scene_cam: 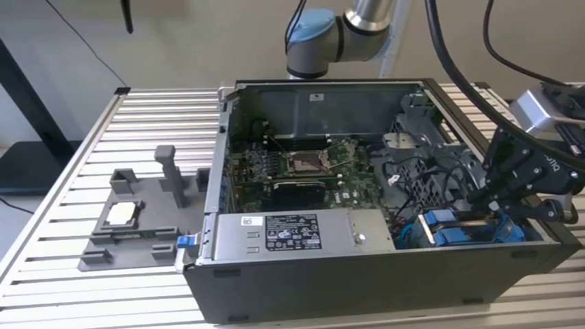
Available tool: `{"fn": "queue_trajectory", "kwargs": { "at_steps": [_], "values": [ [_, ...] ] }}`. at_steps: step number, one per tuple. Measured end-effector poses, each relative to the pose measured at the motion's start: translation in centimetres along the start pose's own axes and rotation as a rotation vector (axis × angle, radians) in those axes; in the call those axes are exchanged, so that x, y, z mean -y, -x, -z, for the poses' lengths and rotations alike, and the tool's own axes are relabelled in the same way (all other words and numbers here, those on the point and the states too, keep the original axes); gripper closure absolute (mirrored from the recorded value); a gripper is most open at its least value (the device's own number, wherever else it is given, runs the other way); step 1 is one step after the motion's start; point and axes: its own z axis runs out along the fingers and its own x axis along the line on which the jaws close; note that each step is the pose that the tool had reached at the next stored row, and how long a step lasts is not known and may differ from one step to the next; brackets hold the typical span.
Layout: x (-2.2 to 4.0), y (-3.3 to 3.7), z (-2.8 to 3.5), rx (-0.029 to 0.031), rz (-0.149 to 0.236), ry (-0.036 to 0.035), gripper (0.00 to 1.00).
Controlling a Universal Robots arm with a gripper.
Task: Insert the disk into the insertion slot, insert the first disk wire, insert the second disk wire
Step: 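Insert the first disk wire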
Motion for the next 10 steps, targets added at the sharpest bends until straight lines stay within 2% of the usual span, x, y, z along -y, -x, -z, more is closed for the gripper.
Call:
{"fn": "queue_trajectory", "kwargs": {
  "at_steps": [10],
  "values": [
    [0.13, -0.05, -0.16, 0.0002, 0.000, 0.0005, 0.81]
  ]
}}
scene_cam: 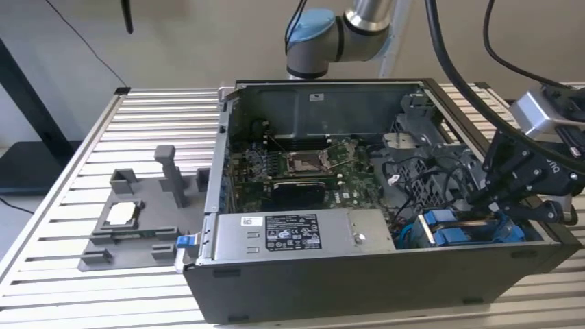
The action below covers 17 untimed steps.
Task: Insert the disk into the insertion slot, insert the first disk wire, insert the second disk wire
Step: 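Insert the first disk wire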
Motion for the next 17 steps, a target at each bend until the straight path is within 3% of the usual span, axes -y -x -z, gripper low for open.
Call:
{"fn": "queue_trajectory", "kwargs": {
  "at_steps": [7, 14, 17],
  "values": [
    [0.21, -0.10, -0.52, -0.0014, 0.000, 0.0007, 0.81],
    [0.24, -0.14, -0.61, -0.0001, 0.000, 0.0006, 0.81],
    [0.25, -0.17, -0.67, 0.0010, 0.000, 0.0008, 0.73]
  ]
}}
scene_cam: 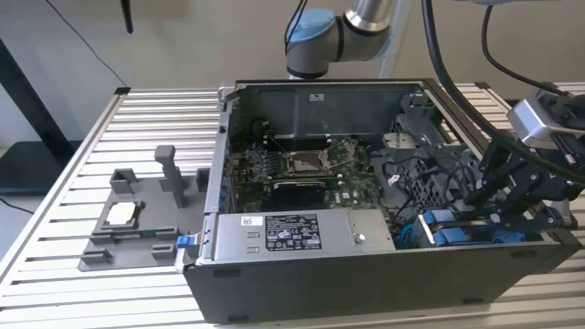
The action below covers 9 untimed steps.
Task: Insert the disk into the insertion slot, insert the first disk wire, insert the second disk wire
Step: 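Insert the first disk wire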
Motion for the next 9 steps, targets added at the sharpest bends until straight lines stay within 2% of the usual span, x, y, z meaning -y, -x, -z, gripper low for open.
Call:
{"fn": "queue_trajectory", "kwargs": {
  "at_steps": [1, 2, 3, 9],
  "values": [
    [0.00, 0.00, 0.01, -0.0003, 0.000, 0.0000, 0.73],
    [-0.01, 0.01, 0.07, -0.0012, 0.000, -0.0001, 0.67],
    [-0.04, 0.03, 0.20, -0.0013, 0.000, -0.0002, 0.67],
    [-0.59, 0.49, 2.74, -0.0011, 0.000, -0.0001, 0.67]
  ]
}}
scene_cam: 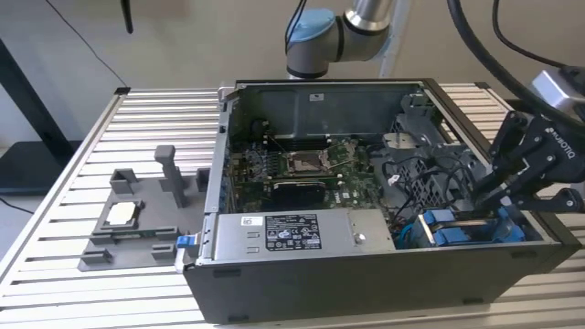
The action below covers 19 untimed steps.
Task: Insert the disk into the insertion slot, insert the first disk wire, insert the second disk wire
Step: 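Insert the first disk wire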
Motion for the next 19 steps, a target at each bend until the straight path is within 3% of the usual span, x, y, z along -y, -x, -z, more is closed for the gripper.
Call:
{"fn": "queue_trajectory", "kwargs": {
  "at_steps": [2, 9, 15, 17, 19],
  "values": [
    [-0.15, 0.13, 0.70, 0.0000, 0.000, 0.0000, 0.67],
    [-0.40, 0.33, 1.79, 0.0000, 0.000, -0.0003, 0.67],
    [-0.77, 0.56, 3.11, 0.0000, 0.000, -0.0018, 0.67],
    [-0.98, 0.59, 3.30, 0.0003, 0.001, -0.0082, 0.67],
    [-1.24, 0.60, 3.29, 0.0010, 0.005, -0.0278, 0.67]
  ]
}}
